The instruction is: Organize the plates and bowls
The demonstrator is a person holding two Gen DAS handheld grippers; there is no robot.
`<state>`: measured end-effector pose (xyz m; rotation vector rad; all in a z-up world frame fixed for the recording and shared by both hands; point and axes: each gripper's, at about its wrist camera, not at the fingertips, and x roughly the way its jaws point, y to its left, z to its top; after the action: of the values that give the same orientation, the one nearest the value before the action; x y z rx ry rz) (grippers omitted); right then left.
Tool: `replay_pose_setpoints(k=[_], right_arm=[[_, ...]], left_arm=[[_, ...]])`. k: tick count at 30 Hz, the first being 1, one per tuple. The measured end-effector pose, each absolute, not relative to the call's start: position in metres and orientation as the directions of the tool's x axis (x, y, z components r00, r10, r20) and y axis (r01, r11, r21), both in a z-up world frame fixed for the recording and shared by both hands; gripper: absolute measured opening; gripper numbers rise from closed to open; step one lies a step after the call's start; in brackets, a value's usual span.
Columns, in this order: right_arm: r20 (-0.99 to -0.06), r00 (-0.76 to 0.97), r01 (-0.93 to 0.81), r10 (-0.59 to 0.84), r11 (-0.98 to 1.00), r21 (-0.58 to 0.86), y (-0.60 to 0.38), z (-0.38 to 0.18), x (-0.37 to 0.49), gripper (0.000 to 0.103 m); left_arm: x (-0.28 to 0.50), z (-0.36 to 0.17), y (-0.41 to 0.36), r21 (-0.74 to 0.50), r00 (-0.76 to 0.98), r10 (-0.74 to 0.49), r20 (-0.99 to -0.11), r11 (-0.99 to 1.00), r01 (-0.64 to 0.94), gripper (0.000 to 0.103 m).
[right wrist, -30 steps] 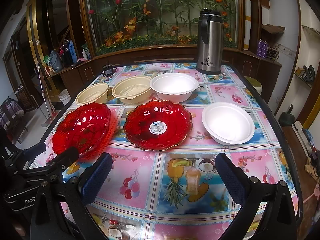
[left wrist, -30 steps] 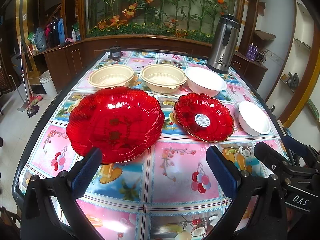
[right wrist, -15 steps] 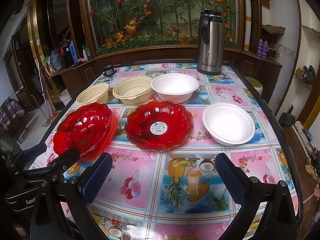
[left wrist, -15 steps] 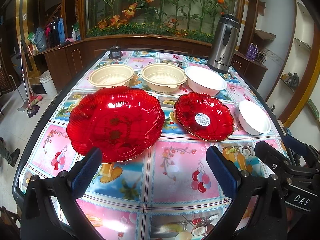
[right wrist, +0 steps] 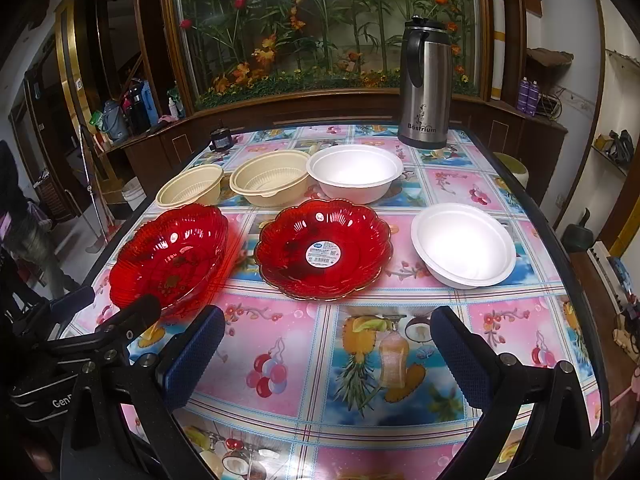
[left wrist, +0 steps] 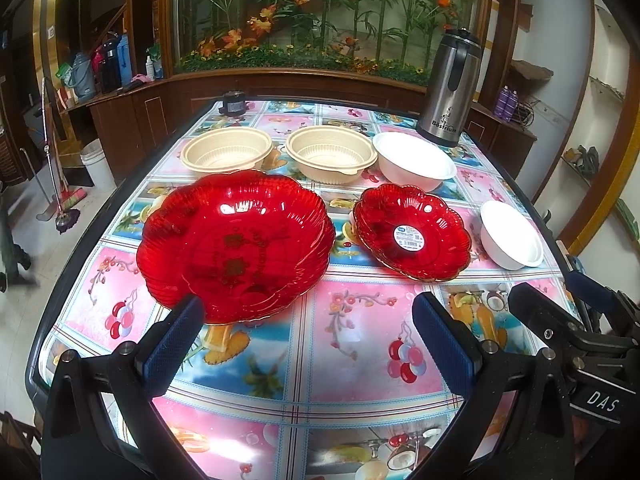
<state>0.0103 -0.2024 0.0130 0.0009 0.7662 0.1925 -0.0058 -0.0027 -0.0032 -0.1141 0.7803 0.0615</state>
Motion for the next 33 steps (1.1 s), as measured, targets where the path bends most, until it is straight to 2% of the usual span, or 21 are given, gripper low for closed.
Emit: replay_pose_setpoints(k=[4, 7, 9, 12, 18, 19, 21, 22, 23, 25, 26, 27, 29, 31, 33], right_arm=[[-0.688, 0.703, -0.177, 0.182, 0.981, 0.078, -0.201, 0.012, 0.011, 0.103], [-0.687, 0.691, -0.206, 0.226, 0.972, 0.113, -0.198, 0.013, 0.010, 0.103], [-0.687, 0.679, -0.226, 0.260, 0.964, 0.141, -0.197, 0.014, 0.011, 0.103], [-0.686, 0.634, -0.267, 0.357, 0.933, 0.239, -0.192, 0.015, 0.017, 0.103], [-0.693, 0.454, -0.302, 0.561, 0.828, 0.473, -0.158, -0.006, 0.055, 0.102], [-0.690, 0.433, -0.301, 0.580, 0.815, 0.496, -0.153, -0.010, 0.060, 0.102], [-0.691, 0.373, -0.273, 0.620, 0.784, 0.557, -0.141, -0.022, 0.077, 0.090], [-0.695, 0.340, -0.250, 0.634, 0.773, 0.583, -0.134, -0.030, 0.085, 0.088], [-0.693, 0.316, -0.242, 0.648, 0.762, 0.601, -0.128, -0.035, 0.091, 0.087], [-0.702, 0.281, -0.219, 0.655, 0.756, 0.617, -0.114, -0.048, 0.105, 0.080], [-0.709, 0.267, -0.205, 0.653, 0.757, 0.620, -0.107, -0.054, 0.111, 0.073], [-0.711, 0.256, -0.199, 0.655, 0.755, 0.624, -0.104, -0.058, 0.115, 0.064], [-0.727, 0.238, -0.173, 0.644, 0.765, 0.620, -0.097, -0.068, 0.125, 0.055], [-0.754, 0.223, -0.151, 0.618, 0.786, 0.600, -0.088, -0.080, 0.134, 0.050], [-0.772, 0.214, -0.135, 0.599, 0.800, 0.584, -0.084, -0.087, 0.140, 0.036]], left_arm=[[-0.006, -0.002, 0.004, -0.092, 0.706, -0.002, -0.708, 0.992, -0.090, 0.103], [-0.010, 0.004, 0.026, -0.161, 0.719, -0.059, -0.693, 0.984, -0.074, 0.103], [-0.013, 0.008, 0.047, -0.179, 0.733, -0.054, -0.678, 0.979, -0.093, 0.103], [-0.010, 0.006, 0.089, -0.209, 0.735, -0.017, -0.677, 0.963, -0.170, 0.103], [0.022, -0.018, 0.140, -0.224, 0.658, 0.020, -0.752, 0.932, -0.285, 0.102], [0.028, -0.023, 0.143, -0.228, 0.646, 0.013, -0.763, 0.930, -0.289, 0.101], [0.041, -0.032, 0.147, -0.231, 0.619, 0.001, -0.786, 0.927, -0.295, 0.097], [0.047, -0.037, 0.149, -0.229, 0.606, -0.001, -0.796, 0.927, -0.298, 0.097], [0.051, -0.040, 0.150, -0.228, 0.600, -0.003, -0.800, 0.927, -0.299, 0.094], [0.060, -0.049, 0.152, -0.220, 0.572, -0.006, -0.821, 0.927, -0.305, 0.081], [0.065, -0.054, 0.153, -0.226, 0.559, -0.017, -0.829, 0.925, -0.307, 0.077], [0.067, -0.057, 0.153, -0.226, 0.549, -0.020, -0.835, 0.924, -0.309, 0.070], [0.073, -0.065, 0.153, -0.221, 0.524, -0.027, -0.851, 0.925, -0.310, 0.057], [0.079, -0.074, 0.151, -0.206, 0.496, -0.029, -0.868, 0.929, -0.306, 0.047], [0.079, -0.079, 0.150, -0.160, 0.487, 0.017, -0.873, 0.933, -0.321, 0.025]])
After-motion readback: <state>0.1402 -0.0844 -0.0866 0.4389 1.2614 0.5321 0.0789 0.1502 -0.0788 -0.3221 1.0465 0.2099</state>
